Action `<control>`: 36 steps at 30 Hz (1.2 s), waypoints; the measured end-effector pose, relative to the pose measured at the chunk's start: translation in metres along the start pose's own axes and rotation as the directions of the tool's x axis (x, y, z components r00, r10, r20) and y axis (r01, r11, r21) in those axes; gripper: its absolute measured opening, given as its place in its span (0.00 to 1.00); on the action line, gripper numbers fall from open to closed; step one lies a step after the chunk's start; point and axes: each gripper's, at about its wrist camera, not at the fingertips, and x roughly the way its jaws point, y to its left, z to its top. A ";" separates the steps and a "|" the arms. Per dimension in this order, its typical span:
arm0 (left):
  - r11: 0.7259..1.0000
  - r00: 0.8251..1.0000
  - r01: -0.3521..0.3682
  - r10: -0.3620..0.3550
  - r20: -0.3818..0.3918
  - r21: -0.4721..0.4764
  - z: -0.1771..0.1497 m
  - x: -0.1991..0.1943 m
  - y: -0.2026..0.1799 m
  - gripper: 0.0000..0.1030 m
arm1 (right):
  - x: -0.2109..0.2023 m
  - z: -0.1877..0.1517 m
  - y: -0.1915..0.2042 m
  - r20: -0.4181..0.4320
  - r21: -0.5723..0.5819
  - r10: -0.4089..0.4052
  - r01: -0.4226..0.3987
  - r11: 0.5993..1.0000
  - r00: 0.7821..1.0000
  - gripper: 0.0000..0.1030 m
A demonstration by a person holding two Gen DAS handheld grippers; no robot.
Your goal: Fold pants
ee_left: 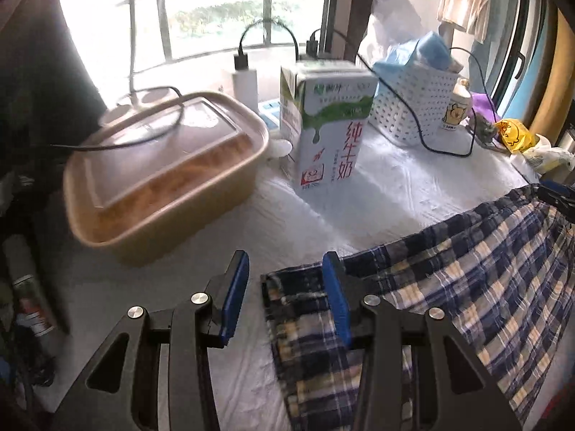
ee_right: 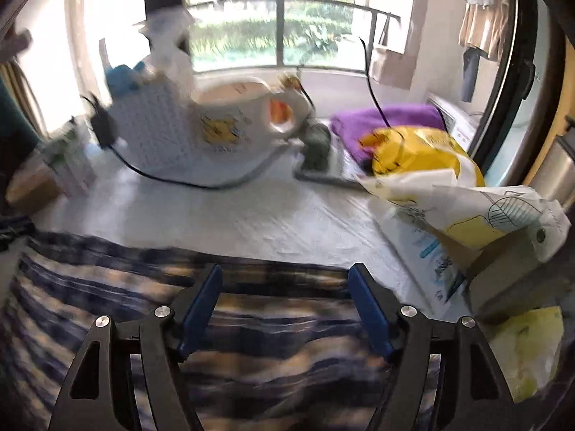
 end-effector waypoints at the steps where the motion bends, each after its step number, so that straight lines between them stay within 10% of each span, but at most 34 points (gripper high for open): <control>1: 1.000 1.000 -0.001 0.001 0.005 0.006 -0.002 -0.005 -0.001 0.41 | -0.004 -0.001 0.007 0.003 -0.006 0.018 -0.018 1.000 1.000 0.72; 16: 0.972 0.983 0.184 -0.180 -0.036 0.146 -0.071 -0.071 -0.109 0.41 | -0.007 -0.071 0.070 -0.123 -0.113 0.039 -0.053 0.992 0.992 0.76; 25: 0.942 0.968 0.252 -0.249 -0.041 0.222 -0.100 -0.099 -0.153 0.41 | -0.061 -0.091 0.066 -0.038 -0.095 0.059 -0.063 0.994 0.998 0.78; 36: 0.951 0.973 0.217 -0.193 -0.125 0.219 -0.131 -0.068 -0.161 0.43 | -0.055 -0.135 0.097 -0.097 -0.178 0.062 -0.079 0.981 0.993 0.78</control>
